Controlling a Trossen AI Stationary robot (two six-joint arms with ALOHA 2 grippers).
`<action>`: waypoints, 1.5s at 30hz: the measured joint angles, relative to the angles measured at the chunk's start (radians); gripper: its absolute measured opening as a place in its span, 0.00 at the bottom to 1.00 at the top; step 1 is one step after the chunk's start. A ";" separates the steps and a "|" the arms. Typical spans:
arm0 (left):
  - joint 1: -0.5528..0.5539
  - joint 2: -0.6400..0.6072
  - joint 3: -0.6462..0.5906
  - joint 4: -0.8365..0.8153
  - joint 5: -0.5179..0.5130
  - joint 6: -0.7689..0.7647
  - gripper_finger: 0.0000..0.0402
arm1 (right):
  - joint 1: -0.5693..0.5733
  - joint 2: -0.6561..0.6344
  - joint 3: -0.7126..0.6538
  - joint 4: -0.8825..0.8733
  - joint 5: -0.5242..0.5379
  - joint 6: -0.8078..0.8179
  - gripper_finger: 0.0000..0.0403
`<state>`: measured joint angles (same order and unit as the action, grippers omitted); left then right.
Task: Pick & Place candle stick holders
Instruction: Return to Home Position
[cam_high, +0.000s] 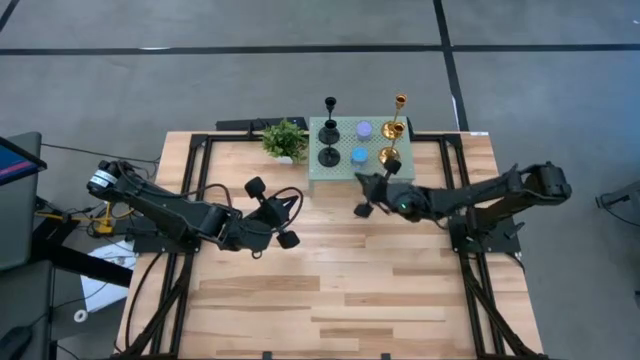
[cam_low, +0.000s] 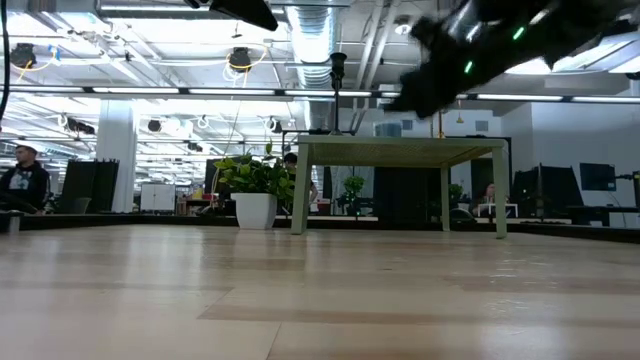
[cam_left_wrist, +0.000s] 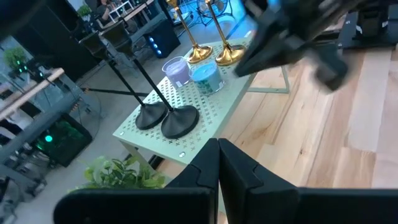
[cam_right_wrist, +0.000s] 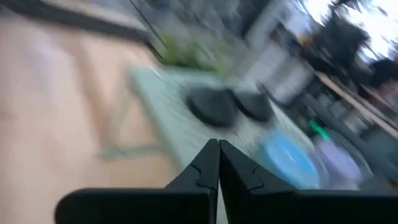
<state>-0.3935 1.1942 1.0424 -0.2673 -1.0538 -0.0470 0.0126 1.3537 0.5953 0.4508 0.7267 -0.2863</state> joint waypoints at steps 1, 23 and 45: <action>0.000 0.000 0.000 0.000 0.000 0.014 0.01 | 0.032 -0.020 0.001 0.002 -0.004 -0.010 0.00; 0.083 -0.393 -0.426 0.467 0.538 0.353 0.01 | 0.192 -0.718 -0.011 -0.549 -0.308 0.075 0.00; 0.093 -0.866 -0.810 0.573 0.591 0.432 0.01 | 0.209 -1.315 -0.216 -0.675 -0.410 0.067 0.00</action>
<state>-0.3007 0.3279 0.2321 0.3060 -0.4630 0.3852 0.2214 0.0384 0.3790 -0.2241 0.3169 -0.2192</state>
